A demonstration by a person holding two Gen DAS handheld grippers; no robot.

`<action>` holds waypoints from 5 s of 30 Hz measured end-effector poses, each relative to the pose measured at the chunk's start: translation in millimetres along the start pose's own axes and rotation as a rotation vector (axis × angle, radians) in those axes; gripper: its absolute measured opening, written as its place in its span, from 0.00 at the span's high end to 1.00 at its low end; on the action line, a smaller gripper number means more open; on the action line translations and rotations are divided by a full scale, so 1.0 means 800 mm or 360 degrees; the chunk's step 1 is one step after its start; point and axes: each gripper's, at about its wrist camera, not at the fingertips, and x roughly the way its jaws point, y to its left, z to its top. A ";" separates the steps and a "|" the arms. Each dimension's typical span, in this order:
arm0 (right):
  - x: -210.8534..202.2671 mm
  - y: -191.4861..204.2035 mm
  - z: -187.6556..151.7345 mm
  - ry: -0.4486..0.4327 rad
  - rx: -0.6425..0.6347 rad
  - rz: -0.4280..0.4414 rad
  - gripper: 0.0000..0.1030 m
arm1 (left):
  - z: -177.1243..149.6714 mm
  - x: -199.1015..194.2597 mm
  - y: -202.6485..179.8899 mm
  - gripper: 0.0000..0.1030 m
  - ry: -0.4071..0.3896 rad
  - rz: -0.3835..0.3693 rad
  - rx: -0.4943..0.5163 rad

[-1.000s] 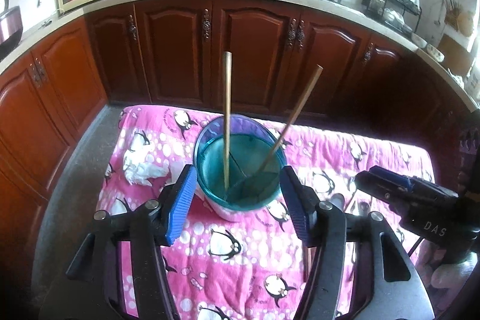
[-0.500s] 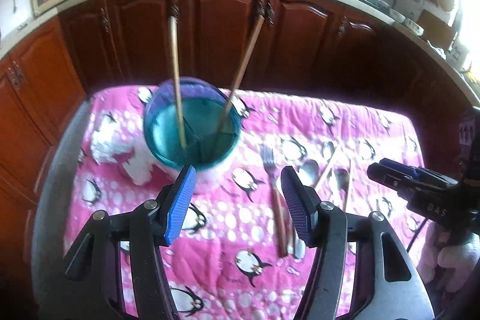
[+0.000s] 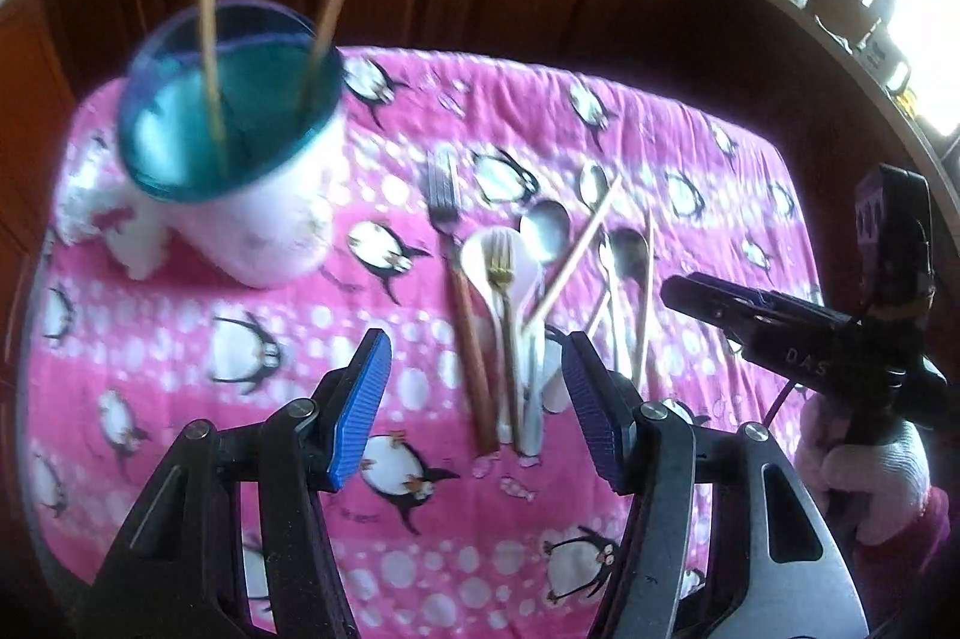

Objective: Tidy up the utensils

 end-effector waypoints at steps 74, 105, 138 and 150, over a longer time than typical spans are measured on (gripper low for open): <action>0.078 0.076 -0.026 0.0294 -0.0048 0.0300 0.65 | -0.035 0.063 0.052 0.78 0.0374 0.0008 0.0171; 0.066 0.078 -0.022 0.0265 -0.0029 0.0309 0.65 | -0.056 0.025 0.105 0.92 0.0354 -0.0248 -0.0099; 0.142 0.170 -0.068 0.0602 -0.0129 0.0464 0.65 | -0.116 0.004 0.138 0.69 0.0489 -0.0029 -0.0089; 0.126 0.171 -0.061 0.0561 -0.0136 0.0466 0.61 | -0.050 0.037 0.189 0.69 0.0286 0.0093 -0.0386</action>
